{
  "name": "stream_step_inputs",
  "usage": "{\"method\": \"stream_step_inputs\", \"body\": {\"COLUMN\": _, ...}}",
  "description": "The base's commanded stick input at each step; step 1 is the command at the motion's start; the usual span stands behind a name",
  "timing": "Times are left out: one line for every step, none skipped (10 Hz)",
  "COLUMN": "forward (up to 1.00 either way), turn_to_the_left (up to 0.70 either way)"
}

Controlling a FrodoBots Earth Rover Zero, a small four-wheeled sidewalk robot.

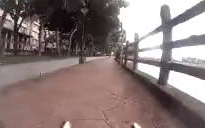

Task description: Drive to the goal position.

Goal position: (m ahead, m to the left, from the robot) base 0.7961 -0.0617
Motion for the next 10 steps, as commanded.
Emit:
{"method": "stream_step_inputs", "body": {"forward": 0.7, "turn_to_the_left": 0.0}}
{"method": "stream_step_inputs", "body": {"forward": 0.7, "turn_to_the_left": 0.0}}
{"method": "stream_step_inputs", "body": {"forward": 0.7, "turn_to_the_left": 0.0}}
{"method": "stream_step_inputs", "body": {"forward": 0.58, "turn_to_the_left": 0.0}}
{"method": "stream_step_inputs", "body": {"forward": 0.42, "turn_to_the_left": 0.0}}
{"method": "stream_step_inputs", "body": {"forward": 0.26, "turn_to_the_left": 0.0}}
{"method": "stream_step_inputs", "body": {"forward": 0.1, "turn_to_the_left": 0.0}}
{"method": "stream_step_inputs", "body": {"forward": 0.0, "turn_to_the_left": 0.0}}
{"method": "stream_step_inputs", "body": {"forward": 0.0, "turn_to_the_left": 0.0}}
{"method": "stream_step_inputs", "body": {"forward": 0.0, "turn_to_the_left": 0.0}}
